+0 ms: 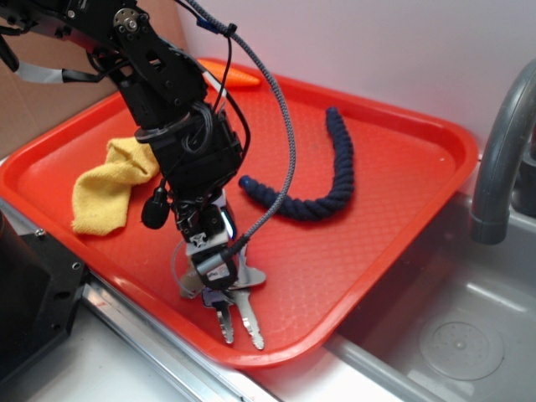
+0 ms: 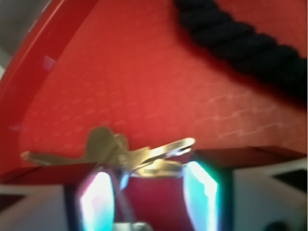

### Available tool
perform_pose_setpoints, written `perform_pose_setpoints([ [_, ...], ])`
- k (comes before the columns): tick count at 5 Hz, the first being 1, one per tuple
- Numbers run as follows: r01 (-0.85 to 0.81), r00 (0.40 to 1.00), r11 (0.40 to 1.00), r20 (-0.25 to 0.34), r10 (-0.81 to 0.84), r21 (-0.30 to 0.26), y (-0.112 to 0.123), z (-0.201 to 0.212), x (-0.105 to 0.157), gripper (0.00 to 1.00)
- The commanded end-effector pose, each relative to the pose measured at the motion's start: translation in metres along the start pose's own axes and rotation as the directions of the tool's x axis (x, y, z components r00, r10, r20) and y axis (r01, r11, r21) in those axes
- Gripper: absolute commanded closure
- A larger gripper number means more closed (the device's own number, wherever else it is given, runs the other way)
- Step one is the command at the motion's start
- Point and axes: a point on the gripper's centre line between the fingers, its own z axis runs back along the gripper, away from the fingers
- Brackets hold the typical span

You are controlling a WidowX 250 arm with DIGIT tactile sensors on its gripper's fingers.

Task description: Grab the silver keys.

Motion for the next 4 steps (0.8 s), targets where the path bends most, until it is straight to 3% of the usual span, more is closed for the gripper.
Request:
perform_pose_setpoints([
  [1,0.024,1.0,1.0,0.003,-0.024,0.005,-0.022,0.013,0.006,1.0],
  [2,-0.02,1.0,0.999,-0.008,0.02,0.026,-0.021,0.032,0.002,1.0],
  [3,-0.117,0.993,0.991,0.02,0.116,0.071,-0.017,0.071,-0.002,1.0],
  [4,-0.344,0.939,0.923,0.1,0.33,0.175,0.011,0.136,-0.008,1.0],
])
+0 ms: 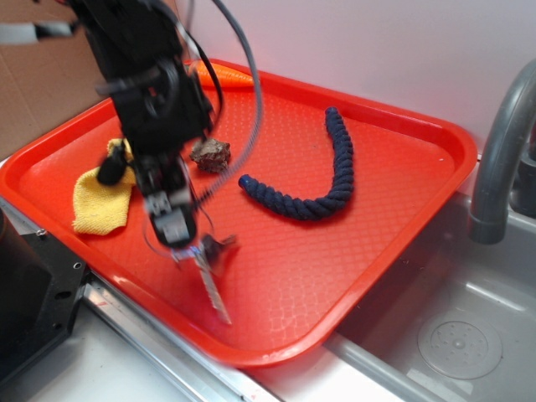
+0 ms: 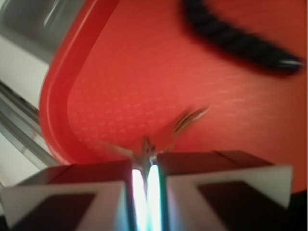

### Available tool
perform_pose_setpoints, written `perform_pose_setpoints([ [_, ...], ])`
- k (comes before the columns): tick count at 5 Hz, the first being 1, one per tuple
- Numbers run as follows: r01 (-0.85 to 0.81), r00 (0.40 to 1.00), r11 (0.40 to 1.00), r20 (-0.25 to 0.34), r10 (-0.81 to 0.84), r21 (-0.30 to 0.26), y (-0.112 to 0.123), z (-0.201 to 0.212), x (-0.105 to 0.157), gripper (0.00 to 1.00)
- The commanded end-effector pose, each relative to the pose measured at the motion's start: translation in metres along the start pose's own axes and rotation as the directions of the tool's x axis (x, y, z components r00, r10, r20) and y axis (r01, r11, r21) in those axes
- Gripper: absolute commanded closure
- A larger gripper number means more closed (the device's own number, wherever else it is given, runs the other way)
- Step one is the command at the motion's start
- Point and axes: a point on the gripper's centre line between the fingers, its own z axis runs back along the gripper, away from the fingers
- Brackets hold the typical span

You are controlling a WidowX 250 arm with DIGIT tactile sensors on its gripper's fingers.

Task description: Grab the silver keys.

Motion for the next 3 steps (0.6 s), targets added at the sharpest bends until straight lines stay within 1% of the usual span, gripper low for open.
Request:
perform_pose_setpoints([
  [1,-0.461,0.886,0.864,0.148,0.439,0.201,0.049,0.126,-0.006,1.0],
  [2,-0.525,0.851,0.815,0.16,0.501,0.245,0.051,0.148,-0.002,1.0],
  [3,-0.532,0.846,0.804,0.129,0.517,0.264,0.049,0.151,0.001,1.0],
])
